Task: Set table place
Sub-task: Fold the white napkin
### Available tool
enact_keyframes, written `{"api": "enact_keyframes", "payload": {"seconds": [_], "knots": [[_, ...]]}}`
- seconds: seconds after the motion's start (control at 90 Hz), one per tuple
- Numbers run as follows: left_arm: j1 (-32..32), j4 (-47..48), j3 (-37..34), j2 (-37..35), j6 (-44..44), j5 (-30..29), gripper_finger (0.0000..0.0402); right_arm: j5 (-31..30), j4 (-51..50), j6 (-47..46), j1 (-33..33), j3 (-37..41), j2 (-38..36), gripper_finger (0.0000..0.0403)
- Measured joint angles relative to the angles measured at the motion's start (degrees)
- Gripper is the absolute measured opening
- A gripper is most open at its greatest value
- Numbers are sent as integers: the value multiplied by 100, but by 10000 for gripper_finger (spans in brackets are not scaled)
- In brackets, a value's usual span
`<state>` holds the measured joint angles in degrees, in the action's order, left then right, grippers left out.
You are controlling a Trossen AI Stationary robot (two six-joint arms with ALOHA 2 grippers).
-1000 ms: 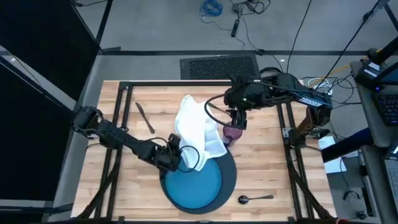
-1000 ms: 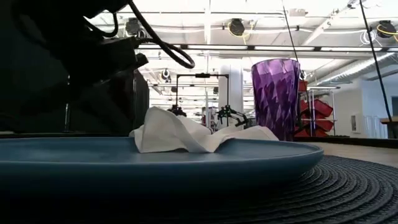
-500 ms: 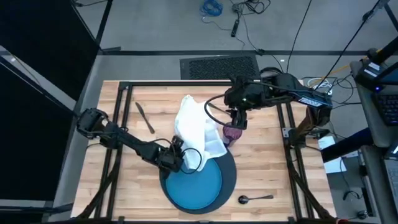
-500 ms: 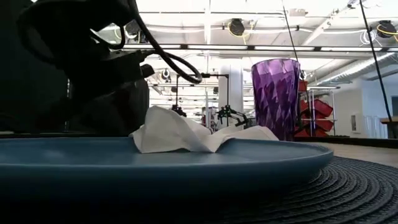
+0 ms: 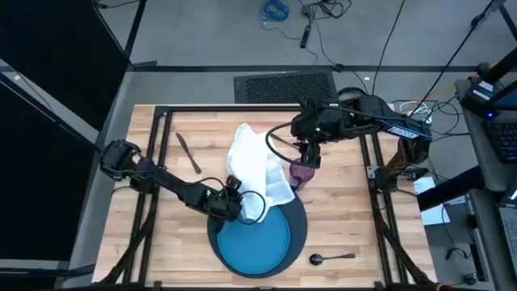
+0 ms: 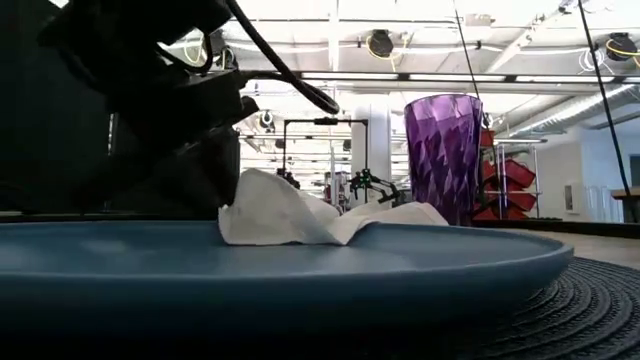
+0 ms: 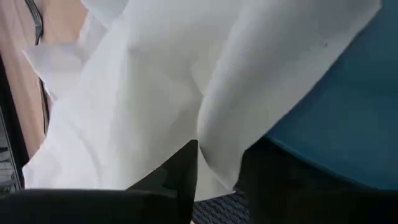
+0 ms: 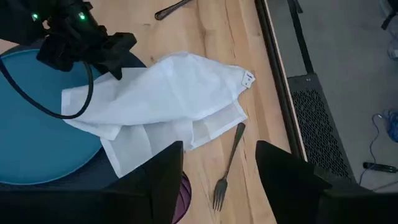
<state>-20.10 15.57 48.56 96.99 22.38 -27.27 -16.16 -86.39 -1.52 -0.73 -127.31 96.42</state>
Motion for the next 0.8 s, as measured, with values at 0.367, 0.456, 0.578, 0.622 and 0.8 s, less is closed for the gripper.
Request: {"api": "enact_keyframes", "payload": {"seconds": [0.367,0.456,0.578,0.622,0.8], "knots": [[-226,426,473,-29,-92,-848,0,-2,0,12,0,0,0,187],[-301,940,879,-79,-102,-1117,0,-24,-2,37,0,0,0,187],[-381,1779,1400,-274,-283,-1559,0,-44,-13,81,27,0,0,187],[-395,2028,1591,-386,-381,-1686,0,-46,-37,85,40,0,0,187],[-404,2794,2056,-1097,-764,-1982,0,-38,-52,203,171,2,2,187]]}}
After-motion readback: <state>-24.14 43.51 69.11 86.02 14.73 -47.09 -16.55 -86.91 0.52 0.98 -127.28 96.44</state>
